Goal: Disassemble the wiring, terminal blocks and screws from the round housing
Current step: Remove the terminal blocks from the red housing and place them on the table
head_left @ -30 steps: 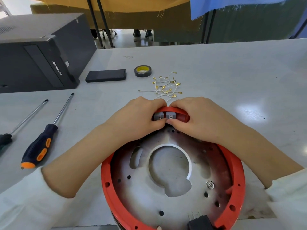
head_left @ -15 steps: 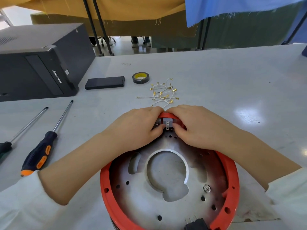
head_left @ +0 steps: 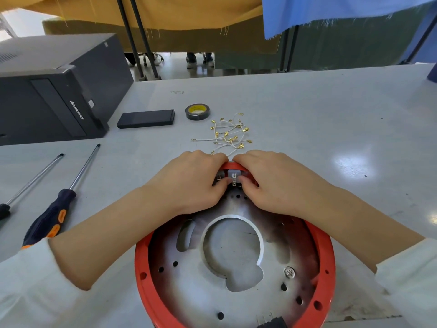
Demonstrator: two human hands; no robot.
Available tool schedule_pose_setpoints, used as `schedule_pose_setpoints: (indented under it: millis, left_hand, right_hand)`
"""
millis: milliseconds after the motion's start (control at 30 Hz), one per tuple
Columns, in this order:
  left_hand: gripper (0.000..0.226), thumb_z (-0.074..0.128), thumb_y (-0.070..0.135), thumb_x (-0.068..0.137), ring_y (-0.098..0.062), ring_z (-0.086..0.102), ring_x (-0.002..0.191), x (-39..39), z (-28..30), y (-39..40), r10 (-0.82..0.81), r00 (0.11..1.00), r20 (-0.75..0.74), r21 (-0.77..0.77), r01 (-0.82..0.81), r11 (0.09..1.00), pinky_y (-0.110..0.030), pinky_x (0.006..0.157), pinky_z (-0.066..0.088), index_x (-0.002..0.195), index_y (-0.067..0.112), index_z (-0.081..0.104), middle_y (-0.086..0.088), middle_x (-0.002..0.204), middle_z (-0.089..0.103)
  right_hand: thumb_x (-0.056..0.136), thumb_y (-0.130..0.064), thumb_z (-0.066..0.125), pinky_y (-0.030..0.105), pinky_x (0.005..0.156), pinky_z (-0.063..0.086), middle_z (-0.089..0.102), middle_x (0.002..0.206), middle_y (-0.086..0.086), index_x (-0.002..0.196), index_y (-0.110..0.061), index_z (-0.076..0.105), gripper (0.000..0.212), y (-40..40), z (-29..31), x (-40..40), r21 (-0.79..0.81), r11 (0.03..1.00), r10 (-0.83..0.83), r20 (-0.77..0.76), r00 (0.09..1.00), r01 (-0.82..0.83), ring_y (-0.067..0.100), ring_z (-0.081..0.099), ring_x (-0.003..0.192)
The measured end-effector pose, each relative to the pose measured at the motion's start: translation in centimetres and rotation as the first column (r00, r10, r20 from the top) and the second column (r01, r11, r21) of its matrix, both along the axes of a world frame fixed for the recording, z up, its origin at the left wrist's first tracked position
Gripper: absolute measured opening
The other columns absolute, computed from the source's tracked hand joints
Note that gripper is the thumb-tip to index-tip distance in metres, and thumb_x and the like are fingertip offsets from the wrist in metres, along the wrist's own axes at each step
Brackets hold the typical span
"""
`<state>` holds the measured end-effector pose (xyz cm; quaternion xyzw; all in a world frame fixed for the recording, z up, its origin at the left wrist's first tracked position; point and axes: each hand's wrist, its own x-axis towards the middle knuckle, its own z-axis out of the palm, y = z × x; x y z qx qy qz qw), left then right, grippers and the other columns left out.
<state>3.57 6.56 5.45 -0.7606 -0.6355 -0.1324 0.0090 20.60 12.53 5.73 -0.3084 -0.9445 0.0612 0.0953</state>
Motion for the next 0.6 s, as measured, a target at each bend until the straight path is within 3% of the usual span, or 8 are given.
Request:
schedule_pose_setpoints:
  millis: [200, 367, 600]
  left_hand:
    - [0.025, 0.043, 0.042, 0.092, -0.032, 0.058, 0.082, 0.09, -0.28, -0.06, 0.014, 0.999, -0.044, -0.013, -0.014, 1.000, -0.040, 0.067, 0.045, 0.098, 0.019, 0.049, -0.005, 0.090, 0.064]
    - [0.021, 0.043, 0.042, 0.093, -0.034, 0.058, 0.081, 0.18, -0.34, -0.03, 0.023, 0.996, -0.087, -0.002, -0.024, 1.000, -0.036, 0.062, 0.038, 0.088, 0.022, 0.037, -0.007, 0.090, 0.064]
    - [0.018, 0.052, 0.041, 0.088, -0.025, 0.050, 0.070, -0.20, 0.13, -0.02, 0.012, 0.999, 0.031, -0.063, -0.010, 0.998, -0.033, 0.060, 0.039, 0.084, 0.028, 0.041, 0.000, 0.074, 0.056]
  right_hand:
    - [0.094, -0.029, 0.043, 0.040, 0.079, 0.045, 0.058, 0.104, 0.001, 0.108, -0.018, 0.053, 0.020, -0.11, 0.08, -0.06, -0.010, 1.000, -0.012, -0.017, 1.000, 0.012, 0.025, 0.057, 0.093]
    - [0.094, -0.030, 0.041, 0.042, 0.080, 0.047, 0.057, 0.108, 0.002, 0.111, -0.018, 0.051, 0.024, -0.24, -0.05, -0.21, 0.019, 0.999, -0.028, 0.006, 1.000, 0.028, 0.028, 0.058, 0.095]
    - [0.090, -0.030, 0.049, 0.037, 0.084, 0.044, 0.060, 0.109, 0.000, 0.115, -0.020, 0.054, 0.028, 0.29, 0.04, 0.03, -0.028, 1.000, -0.001, -0.008, 1.000, 0.000, 0.022, 0.056, 0.101]
